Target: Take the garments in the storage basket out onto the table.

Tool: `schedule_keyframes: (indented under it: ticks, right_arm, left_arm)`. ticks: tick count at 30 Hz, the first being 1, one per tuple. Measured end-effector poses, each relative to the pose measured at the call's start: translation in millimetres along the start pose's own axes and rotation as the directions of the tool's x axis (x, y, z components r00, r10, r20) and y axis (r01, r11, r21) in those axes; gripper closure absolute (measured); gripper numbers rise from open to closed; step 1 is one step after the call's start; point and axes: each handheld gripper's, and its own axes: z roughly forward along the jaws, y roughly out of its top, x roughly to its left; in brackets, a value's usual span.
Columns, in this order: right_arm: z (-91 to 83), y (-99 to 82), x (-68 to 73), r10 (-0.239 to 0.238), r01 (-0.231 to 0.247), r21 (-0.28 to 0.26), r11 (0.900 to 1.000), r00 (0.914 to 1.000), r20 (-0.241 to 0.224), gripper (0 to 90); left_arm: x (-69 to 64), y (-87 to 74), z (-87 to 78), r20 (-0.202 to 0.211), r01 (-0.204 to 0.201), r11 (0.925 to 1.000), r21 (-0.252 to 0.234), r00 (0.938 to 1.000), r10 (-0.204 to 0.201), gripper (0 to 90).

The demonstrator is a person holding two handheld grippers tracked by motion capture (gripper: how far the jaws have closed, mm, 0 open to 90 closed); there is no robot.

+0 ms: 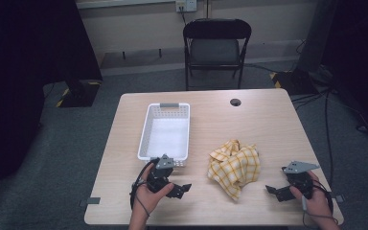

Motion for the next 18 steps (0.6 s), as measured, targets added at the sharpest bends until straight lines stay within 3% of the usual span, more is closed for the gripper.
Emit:
schedule_keyframes:
  ticks: [18]
  right_arm:
    - [0.0,0.0,0.0,0.0,0.0,0.0,1.0,1.0,0.0,0.0]
  left_arm:
    - [8.7,-4.8,-11.3,-0.021,0.025,0.9996,-0.01,0.9995,-0.026,2.7]
